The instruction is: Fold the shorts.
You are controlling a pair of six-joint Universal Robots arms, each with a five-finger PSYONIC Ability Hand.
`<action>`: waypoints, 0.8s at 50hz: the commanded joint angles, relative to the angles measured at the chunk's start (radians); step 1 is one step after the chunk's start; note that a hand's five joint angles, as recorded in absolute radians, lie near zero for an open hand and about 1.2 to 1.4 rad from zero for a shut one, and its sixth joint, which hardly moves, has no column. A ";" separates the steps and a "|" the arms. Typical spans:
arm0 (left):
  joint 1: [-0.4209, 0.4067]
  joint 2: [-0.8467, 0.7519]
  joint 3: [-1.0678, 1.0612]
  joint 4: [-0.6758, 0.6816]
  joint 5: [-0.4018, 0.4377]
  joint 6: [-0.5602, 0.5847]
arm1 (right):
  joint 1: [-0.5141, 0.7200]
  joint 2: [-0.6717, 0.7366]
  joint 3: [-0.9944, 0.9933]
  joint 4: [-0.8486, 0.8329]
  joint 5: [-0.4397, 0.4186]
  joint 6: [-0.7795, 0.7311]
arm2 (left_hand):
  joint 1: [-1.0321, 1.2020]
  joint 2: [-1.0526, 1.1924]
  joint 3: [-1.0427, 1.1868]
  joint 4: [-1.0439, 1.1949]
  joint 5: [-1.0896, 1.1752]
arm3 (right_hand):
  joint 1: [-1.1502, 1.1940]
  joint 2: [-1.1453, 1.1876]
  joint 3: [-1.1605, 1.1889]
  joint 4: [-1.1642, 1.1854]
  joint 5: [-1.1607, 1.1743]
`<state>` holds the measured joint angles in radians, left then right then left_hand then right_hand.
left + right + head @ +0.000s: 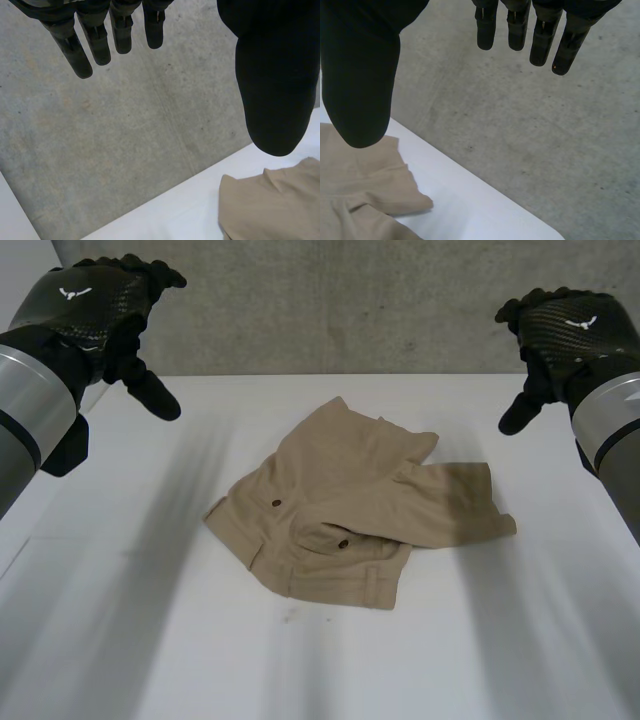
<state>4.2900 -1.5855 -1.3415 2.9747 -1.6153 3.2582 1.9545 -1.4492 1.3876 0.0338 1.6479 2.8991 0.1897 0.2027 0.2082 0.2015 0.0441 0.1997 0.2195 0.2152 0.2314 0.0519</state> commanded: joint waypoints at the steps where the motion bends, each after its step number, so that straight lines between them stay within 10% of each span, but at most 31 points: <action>1: -0.009 0.005 -0.002 -0.003 0.000 0.002 | 0.003 -0.002 -0.009 0.003 0.010 -0.001 | -0.015 -0.028 -0.034 -0.027 -0.044 | -0.025 -0.045 -0.041 -0.057 -0.052; 19: -0.015 -0.021 -0.071 0.081 0.018 0.021 | 0.001 0.000 0.007 -0.037 -0.117 -0.009 | -0.011 -0.024 -0.030 -0.023 -0.040 | -0.025 -0.045 -0.041 -0.057 -0.052; 29: -0.051 -0.154 -0.289 0.153 0.107 0.429 | -0.032 0.023 0.119 0.143 -0.419 -0.037 | 0.032 0.019 0.014 0.021 0.003 | -0.025 -0.045 -0.041 -0.057 -0.052; 40: -0.072 -0.352 -0.392 0.443 0.069 0.430 | -0.071 0.044 0.369 -0.075 -0.433 -0.126 | 0.144 0.131 0.126 0.132 0.115 | -0.025 -0.045 -0.041 -0.057 -0.052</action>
<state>4.2188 -1.8288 -1.6980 3.2630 -1.5203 3.6989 1.8961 -1.4106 1.6272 0.0706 1.2063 2.8260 0.2376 0.2315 0.2355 0.2345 0.0647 0.1997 0.2195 0.2152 0.2314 0.0519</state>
